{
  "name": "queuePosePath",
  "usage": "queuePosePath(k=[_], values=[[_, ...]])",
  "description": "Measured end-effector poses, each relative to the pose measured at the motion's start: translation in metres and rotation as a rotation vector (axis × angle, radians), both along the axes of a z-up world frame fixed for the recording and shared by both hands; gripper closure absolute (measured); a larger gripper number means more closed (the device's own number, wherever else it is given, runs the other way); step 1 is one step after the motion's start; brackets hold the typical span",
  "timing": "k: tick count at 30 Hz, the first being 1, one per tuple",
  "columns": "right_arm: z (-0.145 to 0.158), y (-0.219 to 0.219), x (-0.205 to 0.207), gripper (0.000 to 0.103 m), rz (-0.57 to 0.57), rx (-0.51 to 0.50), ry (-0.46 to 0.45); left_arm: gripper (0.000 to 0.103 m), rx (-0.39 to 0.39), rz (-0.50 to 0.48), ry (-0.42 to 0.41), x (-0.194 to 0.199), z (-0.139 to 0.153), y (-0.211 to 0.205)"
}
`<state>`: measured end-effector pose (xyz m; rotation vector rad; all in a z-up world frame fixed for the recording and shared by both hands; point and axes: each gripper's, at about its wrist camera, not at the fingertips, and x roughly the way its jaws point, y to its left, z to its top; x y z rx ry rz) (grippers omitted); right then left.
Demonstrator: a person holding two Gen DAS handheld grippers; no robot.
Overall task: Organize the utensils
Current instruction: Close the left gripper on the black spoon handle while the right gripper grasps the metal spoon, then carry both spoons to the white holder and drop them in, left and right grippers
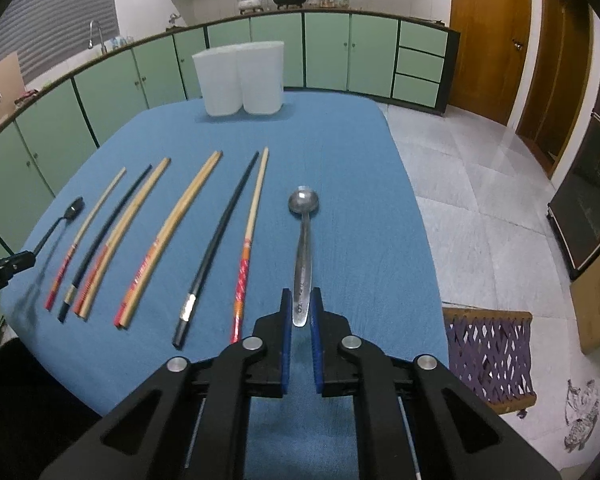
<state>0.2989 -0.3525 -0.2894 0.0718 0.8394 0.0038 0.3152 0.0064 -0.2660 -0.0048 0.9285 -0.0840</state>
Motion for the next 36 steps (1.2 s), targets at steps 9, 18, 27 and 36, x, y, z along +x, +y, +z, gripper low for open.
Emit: queuePosePath(k=[9, 18, 27, 36], values=[[0.034, 0.001, 0.015, 0.094, 0.013, -0.013, -0.073, 0.093, -0.012, -0.019, -0.082, 0.016, 0.037, 0.0], [0.057, -0.001, 0.036, 0.094, 0.024, -0.028, -0.125, 0.093, -0.033, -0.037, -0.136, 0.034, 0.062, 0.005], [0.074, -0.007, 0.07, 0.094, 0.052, -0.022, -0.127, 0.093, -0.052, -0.071, -0.148, 0.061, 0.075, 0.007], [0.098, -0.01, 0.094, 0.094, 0.116, -0.018, -0.095, 0.093, -0.07, -0.128, -0.152, 0.087, 0.094, 0.0]])
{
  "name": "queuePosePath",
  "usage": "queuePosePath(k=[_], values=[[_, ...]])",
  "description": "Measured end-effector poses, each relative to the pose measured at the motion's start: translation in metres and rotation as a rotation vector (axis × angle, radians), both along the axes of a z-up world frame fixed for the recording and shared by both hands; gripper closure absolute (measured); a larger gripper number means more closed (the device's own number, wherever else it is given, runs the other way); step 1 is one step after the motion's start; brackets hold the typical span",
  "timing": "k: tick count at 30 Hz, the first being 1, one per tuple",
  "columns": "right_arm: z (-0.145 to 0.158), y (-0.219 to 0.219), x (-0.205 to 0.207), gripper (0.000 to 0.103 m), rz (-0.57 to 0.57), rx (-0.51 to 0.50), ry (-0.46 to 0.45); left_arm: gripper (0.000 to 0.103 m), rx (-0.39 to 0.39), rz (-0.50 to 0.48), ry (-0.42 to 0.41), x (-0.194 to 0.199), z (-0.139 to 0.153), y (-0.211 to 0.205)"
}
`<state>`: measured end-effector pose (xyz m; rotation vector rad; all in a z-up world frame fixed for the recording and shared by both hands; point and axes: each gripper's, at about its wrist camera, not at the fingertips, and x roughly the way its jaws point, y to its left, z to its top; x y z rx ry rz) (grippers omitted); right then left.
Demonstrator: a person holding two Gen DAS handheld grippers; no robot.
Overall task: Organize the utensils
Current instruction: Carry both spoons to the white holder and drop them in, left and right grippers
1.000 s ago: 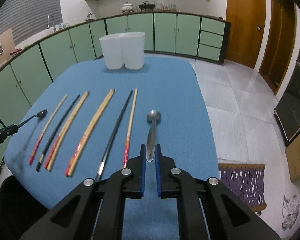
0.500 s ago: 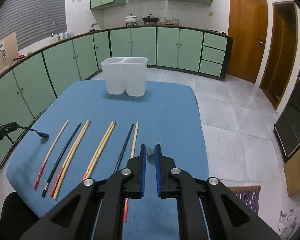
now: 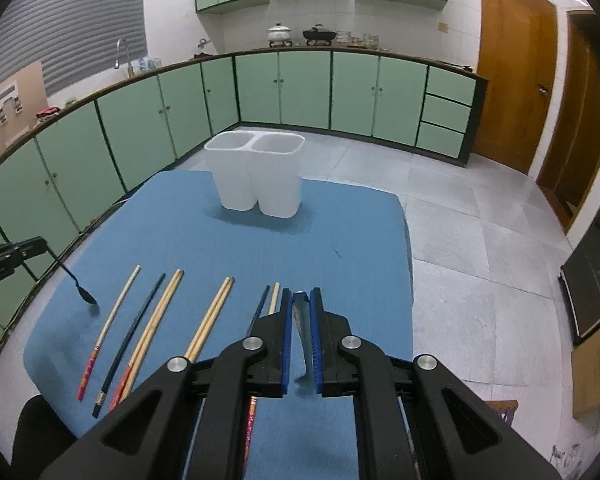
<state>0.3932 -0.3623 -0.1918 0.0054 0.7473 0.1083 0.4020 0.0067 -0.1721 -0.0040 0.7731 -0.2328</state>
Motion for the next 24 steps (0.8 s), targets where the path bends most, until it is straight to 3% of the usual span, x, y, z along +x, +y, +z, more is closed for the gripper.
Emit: queuePosePath(k=[6, 12, 24], values=[[0.02, 0.005, 0.014, 0.094, 0.048, 0.014, 0.012, 0.093, -0.008, -0.072, 0.005, 0.023, 0.017, -0.021], [0.056, 0.018, 0.049, 0.094, 0.096, 0.017, -0.001, 0.093, -0.028, -0.124, -0.039, 0.059, 0.051, -0.044], [0.129, 0.042, 0.159, 0.094, 0.122, 0.011, -0.065, 0.093, -0.047, -0.167, -0.145, 0.152, 0.119, -0.109]])
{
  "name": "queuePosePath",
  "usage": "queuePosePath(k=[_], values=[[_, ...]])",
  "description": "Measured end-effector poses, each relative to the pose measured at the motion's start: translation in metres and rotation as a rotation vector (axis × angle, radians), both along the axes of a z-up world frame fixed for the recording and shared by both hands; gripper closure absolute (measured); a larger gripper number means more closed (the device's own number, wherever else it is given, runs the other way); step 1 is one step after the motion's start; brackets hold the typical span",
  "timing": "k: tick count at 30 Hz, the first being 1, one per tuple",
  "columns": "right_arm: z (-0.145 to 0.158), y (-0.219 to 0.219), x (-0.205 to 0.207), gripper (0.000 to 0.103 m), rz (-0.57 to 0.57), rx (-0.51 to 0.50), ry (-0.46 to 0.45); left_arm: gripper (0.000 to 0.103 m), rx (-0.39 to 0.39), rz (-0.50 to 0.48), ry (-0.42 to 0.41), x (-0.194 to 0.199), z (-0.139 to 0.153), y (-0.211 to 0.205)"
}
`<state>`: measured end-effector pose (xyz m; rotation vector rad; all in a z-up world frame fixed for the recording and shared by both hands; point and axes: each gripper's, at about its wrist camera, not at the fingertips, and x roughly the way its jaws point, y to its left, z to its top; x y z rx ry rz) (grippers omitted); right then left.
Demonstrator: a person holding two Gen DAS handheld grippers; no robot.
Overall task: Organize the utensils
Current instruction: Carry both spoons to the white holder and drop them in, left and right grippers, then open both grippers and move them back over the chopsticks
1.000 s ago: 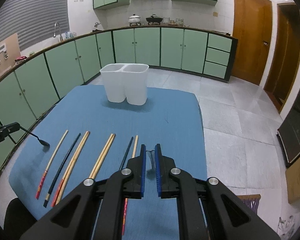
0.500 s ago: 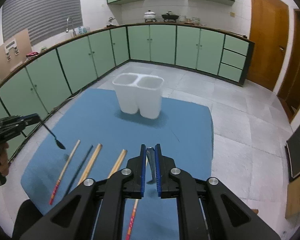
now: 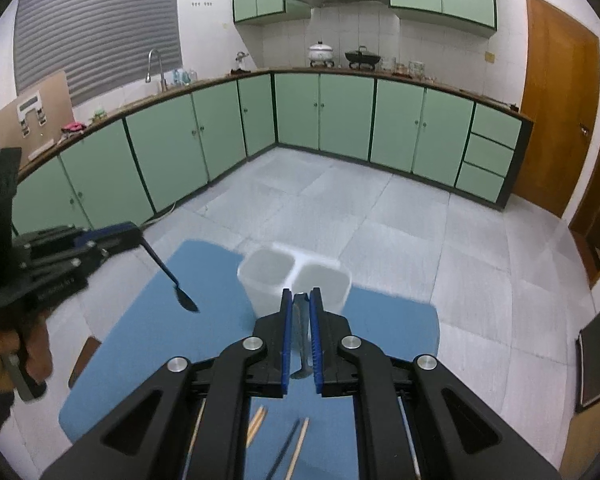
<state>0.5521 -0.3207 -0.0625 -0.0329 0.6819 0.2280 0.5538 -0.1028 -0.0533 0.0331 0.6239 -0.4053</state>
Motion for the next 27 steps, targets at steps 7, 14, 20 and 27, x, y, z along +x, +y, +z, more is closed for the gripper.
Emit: queuePosePath(k=[7, 14, 20, 27], values=[[-0.006, 0.003, 0.072, 0.094, -0.028, -0.009, -0.002, 0.093, 0.038, -0.003, -0.009, 0.067, -0.005, -0.04], [-0.07, 0.005, 0.122, 0.094, -0.04, -0.034, 0.09, 0.093, 0.067, 0.004, 0.072, 0.112, -0.063, -0.056], [-0.094, 0.003, 0.121, 0.094, -0.039, -0.034, 0.115, 0.092, 0.076, 0.023, 0.112, 0.116, -0.093, -0.05], [-0.051, -0.016, 0.067, 0.092, -0.031, 0.033, 0.037, 0.065, 0.082, 0.032, 0.063, 0.076, -0.06, -0.03]])
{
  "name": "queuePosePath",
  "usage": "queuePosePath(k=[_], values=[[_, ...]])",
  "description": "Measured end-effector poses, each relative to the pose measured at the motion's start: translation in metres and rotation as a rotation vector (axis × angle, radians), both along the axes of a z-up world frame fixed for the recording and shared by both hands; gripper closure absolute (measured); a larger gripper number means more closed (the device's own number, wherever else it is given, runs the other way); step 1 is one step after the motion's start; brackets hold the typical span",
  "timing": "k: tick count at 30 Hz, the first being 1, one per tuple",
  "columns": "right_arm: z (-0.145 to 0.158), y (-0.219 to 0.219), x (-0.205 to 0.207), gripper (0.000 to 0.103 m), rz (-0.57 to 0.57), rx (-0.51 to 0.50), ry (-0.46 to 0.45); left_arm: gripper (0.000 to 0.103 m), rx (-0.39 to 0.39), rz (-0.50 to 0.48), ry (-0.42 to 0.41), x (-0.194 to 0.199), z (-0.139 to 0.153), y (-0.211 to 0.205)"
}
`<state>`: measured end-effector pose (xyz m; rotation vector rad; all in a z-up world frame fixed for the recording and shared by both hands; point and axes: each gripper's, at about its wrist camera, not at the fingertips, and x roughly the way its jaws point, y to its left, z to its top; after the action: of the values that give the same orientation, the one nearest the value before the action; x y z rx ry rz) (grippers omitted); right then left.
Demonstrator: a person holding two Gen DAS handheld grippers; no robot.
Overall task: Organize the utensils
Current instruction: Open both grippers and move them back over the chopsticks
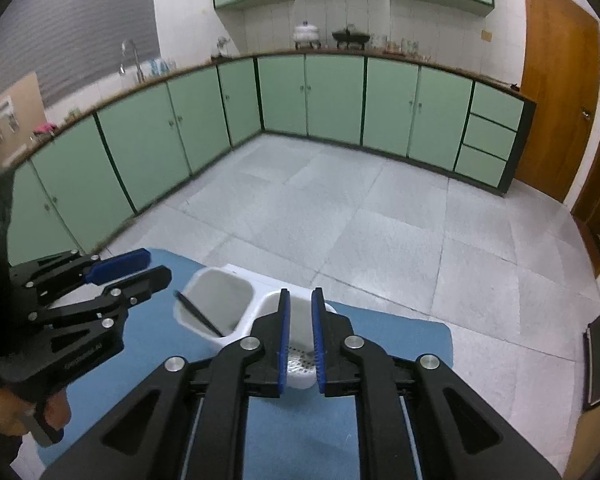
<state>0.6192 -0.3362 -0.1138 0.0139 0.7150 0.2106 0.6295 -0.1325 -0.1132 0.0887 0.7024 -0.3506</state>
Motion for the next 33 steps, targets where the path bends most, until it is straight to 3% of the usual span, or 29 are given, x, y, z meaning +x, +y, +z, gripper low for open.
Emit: queuePosePath(k=[2, 4, 7, 11, 17, 23, 28, 33], values=[[0.015, -0.008, -0.047, 0.089, -0.001, 0.012, -0.062, 0.061, -0.015, -0.003, -0.027, -0.028, 0.017, 0.016], [0.021, -0.011, -0.086, 0.088, 0.0, 0.023, -0.096, 0.049, -0.026, 0.005, -0.054, -0.063, 0.028, 0.035], [0.012, -0.011, -0.162, 0.086, -0.002, 0.009, -0.133, 0.044, -0.045, 0.025, -0.08, -0.136, 0.03, 0.07], [-0.02, -0.008, -0.259, 0.069, -0.05, 0.046, -0.137, 0.037, -0.043, 0.074, -0.091, -0.218, 0.013, 0.102], [-0.072, 0.015, -0.355, 0.063, -0.106, 0.059, -0.098, 0.036, -0.026, 0.13, -0.057, -0.317, -0.035, 0.118], [-0.119, 0.051, -0.383, 0.064, -0.117, 0.096, -0.019, 0.036, -0.002, 0.15, 0.002, -0.363, -0.084, 0.113], [-0.156, 0.074, -0.38, 0.066, -0.114, 0.084, 0.027, 0.044, -0.022, 0.176, 0.13, -0.372, -0.129, 0.112], [-0.188, 0.089, -0.376, 0.073, -0.11, 0.045, 0.057, 0.045, 0.017, 0.169, 0.128, -0.37, -0.147, 0.103]])
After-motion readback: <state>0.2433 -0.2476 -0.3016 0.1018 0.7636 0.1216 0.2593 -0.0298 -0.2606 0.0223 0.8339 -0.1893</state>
